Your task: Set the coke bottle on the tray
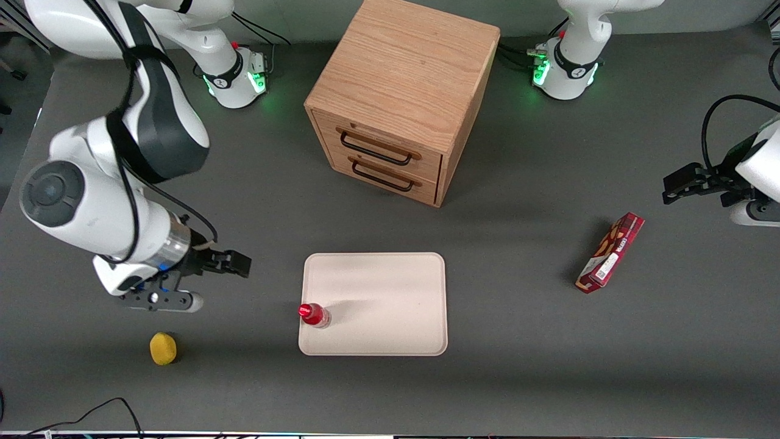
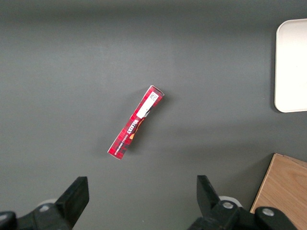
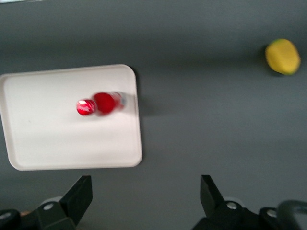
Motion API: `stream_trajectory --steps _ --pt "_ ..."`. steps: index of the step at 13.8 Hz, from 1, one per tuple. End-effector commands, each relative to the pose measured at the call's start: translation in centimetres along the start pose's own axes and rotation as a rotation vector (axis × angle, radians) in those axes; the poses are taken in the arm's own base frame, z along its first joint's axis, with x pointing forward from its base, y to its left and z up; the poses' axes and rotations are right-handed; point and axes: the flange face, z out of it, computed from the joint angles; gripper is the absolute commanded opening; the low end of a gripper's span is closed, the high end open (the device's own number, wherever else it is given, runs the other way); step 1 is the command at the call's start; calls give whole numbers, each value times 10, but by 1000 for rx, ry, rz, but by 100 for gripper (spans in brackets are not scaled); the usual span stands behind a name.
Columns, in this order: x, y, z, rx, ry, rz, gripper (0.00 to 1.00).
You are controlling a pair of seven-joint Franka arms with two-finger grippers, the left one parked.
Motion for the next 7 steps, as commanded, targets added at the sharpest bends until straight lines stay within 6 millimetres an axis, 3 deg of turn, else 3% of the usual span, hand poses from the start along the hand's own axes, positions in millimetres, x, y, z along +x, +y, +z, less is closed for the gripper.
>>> stream_trajectory --steps 1,7 --pt "-33 32 -38 -36 -9 -53 100" --pt "-58 161 -90 -43 5 -90 100"
